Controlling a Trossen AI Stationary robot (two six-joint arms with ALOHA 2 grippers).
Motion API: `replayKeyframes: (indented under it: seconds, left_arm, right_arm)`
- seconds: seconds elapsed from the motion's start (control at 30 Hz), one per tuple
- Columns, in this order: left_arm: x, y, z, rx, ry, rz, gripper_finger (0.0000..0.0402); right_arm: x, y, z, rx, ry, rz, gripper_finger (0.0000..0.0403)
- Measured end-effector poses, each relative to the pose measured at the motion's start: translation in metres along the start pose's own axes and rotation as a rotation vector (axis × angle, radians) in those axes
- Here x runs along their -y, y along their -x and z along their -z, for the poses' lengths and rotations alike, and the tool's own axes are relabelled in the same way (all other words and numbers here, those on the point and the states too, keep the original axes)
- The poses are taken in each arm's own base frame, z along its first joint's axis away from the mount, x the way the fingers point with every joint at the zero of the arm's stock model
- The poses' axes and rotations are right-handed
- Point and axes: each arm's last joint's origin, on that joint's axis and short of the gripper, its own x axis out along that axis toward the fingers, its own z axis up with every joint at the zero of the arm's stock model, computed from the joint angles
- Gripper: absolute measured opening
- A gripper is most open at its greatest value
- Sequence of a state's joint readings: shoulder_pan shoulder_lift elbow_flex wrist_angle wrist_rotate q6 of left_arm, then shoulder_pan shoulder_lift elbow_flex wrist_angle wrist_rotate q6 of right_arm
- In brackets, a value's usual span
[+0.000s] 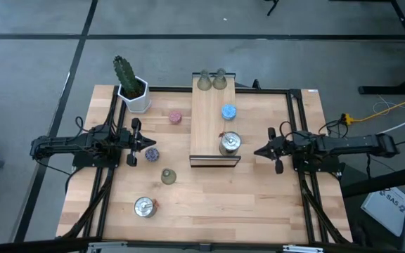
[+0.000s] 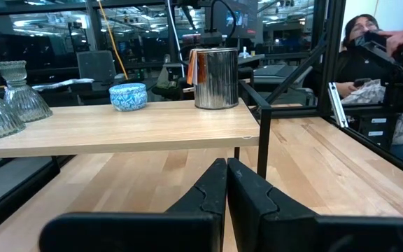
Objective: Pick & Place candle stick holders
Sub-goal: Put the pink scented candle on the shelf
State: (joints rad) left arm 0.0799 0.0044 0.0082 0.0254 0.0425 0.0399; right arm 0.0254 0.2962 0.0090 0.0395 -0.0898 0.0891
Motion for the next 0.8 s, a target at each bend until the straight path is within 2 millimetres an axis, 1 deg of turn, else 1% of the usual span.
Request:
replayKeyframes:
  seconds: [0.5,0.8]
  left_arm:
    - [0.000,0.000,0.000,0.000,0.000,0.000,0.0006]
    - [0.000,0.000,0.000,0.000,0.000,0.000,0.0006]
  right_arm:
    - [-0.002,0.012,-0.011,0.157,0.014,-0.002,0.0003]
    - [-0.003,0.017,-0.016,0.224,0.019,-0.008,0.0003]
